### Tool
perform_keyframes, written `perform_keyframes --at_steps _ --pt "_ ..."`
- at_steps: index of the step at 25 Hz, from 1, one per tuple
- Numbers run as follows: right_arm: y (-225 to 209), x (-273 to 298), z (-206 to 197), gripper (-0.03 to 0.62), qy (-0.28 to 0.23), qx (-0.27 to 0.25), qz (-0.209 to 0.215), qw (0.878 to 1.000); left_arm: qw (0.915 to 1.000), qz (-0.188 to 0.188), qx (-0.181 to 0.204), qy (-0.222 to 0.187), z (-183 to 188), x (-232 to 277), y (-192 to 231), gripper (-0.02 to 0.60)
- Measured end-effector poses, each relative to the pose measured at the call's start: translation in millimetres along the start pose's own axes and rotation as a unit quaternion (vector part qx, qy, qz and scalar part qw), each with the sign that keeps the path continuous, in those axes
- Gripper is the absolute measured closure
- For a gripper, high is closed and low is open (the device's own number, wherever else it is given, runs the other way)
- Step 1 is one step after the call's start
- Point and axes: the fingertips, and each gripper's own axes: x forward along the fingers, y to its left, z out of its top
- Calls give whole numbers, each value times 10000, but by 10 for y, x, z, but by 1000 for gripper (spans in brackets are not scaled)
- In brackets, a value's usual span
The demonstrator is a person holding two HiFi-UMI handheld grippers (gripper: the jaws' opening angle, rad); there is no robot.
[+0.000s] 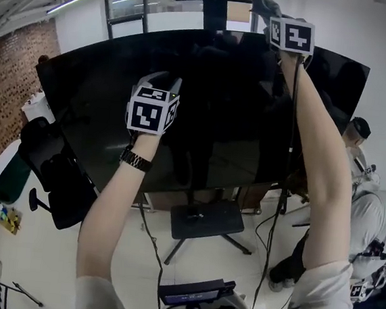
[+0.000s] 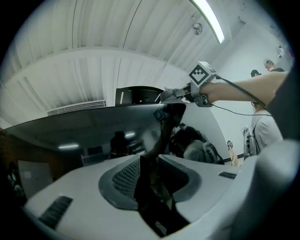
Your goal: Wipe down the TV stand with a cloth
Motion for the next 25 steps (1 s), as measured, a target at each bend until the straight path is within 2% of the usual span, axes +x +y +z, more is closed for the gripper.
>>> perform_keyframes --at_steps 2,4,8,13,20,25 --pt "131 -220 -151 571 -175 120 194 9996 9999 30 -87 -91 -152 -42 -158 456" --pt "519 -510 -504 570 -249 276 546 9978 9998 -71 -140 -76 -442 -61 -467 457" --pt "1436 -1198 -1467 571 -244 555 1170 9913 9991 -343 -216 114 -1195 -170 -1083 456" --pt "2309 -1981 -2819 571 96 390 1627 9859 9985 -351 -345 244 -2190 -496 -1614 456" --pt "3303 -2706 -5090 571 631 613 1881 9782 9978 -409 -446 265 -4100 -805 -2220 457" --pt "4028 -2844 -6877 571 728 632 2054 9739 9967 -415 -467 526 -6059 -600 -2565 456"
